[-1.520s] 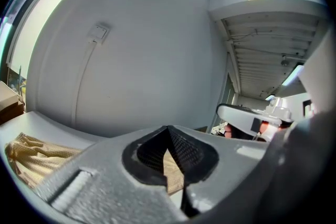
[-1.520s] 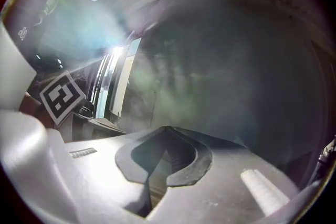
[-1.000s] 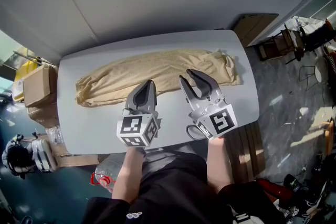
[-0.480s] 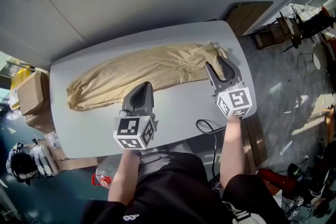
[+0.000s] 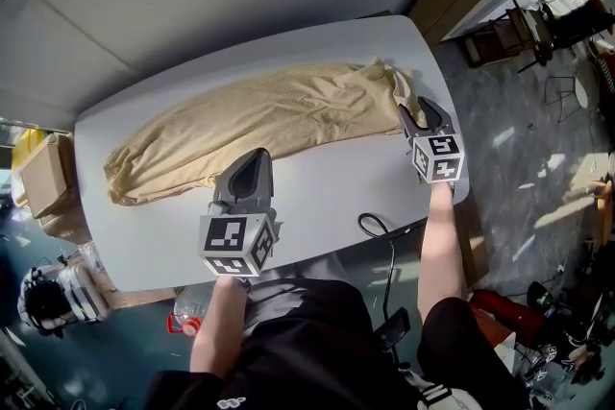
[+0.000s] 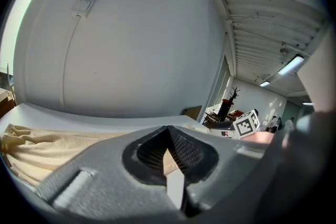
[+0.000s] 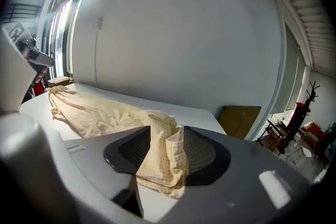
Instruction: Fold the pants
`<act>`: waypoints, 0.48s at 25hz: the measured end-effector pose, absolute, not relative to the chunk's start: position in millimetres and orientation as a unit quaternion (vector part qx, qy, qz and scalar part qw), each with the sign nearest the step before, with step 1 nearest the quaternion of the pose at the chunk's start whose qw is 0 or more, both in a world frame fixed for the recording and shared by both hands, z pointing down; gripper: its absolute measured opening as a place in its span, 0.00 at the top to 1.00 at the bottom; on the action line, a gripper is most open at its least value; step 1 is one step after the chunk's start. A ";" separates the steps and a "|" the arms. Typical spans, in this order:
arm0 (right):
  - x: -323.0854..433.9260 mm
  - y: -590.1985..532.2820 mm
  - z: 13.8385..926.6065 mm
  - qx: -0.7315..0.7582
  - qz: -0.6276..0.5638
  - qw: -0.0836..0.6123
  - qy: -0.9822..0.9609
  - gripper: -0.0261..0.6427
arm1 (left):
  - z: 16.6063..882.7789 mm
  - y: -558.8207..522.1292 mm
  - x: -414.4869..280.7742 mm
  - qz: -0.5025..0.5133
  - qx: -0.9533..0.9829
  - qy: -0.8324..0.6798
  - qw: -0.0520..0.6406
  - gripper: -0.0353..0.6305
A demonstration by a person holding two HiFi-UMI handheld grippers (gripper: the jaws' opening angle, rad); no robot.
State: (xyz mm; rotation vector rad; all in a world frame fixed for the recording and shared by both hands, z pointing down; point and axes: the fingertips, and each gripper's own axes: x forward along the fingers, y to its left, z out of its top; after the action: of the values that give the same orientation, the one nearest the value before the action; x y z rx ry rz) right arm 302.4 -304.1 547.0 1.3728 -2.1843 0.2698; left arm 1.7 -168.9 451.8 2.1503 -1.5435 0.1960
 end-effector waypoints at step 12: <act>325.4 -326.3 612.5 0.529 0.136 0.329 -0.771 0.77 | 475.3 -180.2 10.0 0.105 0.785 -0.555 0.255 0.95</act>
State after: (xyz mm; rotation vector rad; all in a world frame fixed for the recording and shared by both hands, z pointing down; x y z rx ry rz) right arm 325.4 -326.3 612.5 1.3832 -2.0163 0.3557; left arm 10.0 -180.2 475.3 2.1316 -1.5084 0.2849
